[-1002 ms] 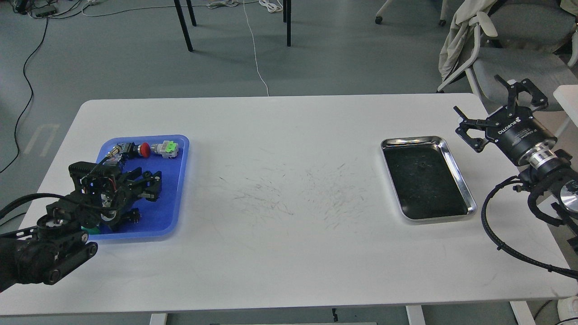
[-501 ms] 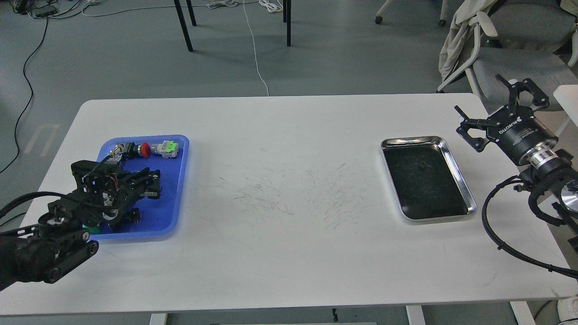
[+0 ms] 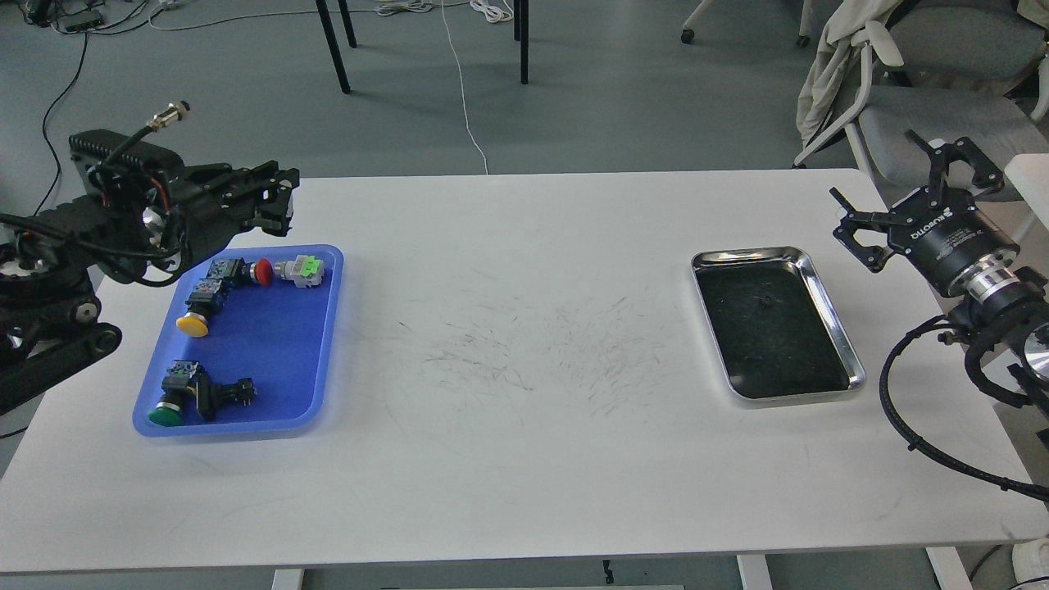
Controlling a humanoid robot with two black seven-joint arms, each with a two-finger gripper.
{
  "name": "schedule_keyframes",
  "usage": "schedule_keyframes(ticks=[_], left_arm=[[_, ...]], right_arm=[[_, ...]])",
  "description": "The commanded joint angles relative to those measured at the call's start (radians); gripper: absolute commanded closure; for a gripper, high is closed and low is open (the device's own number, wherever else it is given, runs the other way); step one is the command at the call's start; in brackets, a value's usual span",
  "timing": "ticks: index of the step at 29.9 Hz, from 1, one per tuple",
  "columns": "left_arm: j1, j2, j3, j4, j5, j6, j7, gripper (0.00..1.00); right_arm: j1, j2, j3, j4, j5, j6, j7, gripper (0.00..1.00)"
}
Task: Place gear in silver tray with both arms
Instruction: 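Carry the gear to the table centre and release it with the left gripper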
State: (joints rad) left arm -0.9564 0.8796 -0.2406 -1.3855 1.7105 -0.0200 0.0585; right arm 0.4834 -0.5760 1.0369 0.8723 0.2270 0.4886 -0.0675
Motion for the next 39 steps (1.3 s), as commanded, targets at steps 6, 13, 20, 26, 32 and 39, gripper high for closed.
schedule_keyframes(ticks=[6, 13, 20, 26, 32, 39], left_arm=[[-0.067, -0.345, 0.017, -0.064, -0.037, -0.046, 0.185, 0.92], [-0.015, -0.677, 0.050, 0.163, 0.027, -0.029, 0.184, 0.92], [0.050, -0.880, 0.055, 0.296, 0.050, -0.005, 0.176, 0.92], [0.136, -0.880, 0.083, 0.321, 0.101, -0.003, 0.175, 0.92], [0.165, -0.880, 0.075, 0.398, 0.135, 0.026, 0.156, 0.92], [0.169, -0.880, 0.080, 0.387, 0.133, 0.032, 0.155, 0.92]], right_arm=[[0.000, -0.005, 0.000, -0.024, -0.003, 0.000, 0.000, 0.04], [-0.002, -0.007, -0.001, -0.059, -0.005, 0.000, 0.000, 0.04], [-0.002, -0.010, -0.001, -0.079, -0.003, 0.000, 0.000, 0.04], [-0.002, -0.008, -0.001, -0.078, -0.003, 0.000, 0.000, 0.04], [0.000, -0.008, -0.001, -0.078, -0.003, 0.000, 0.000, 0.04], [0.000, -0.008, -0.001, -0.075, -0.003, 0.000, 0.000, 0.04]])
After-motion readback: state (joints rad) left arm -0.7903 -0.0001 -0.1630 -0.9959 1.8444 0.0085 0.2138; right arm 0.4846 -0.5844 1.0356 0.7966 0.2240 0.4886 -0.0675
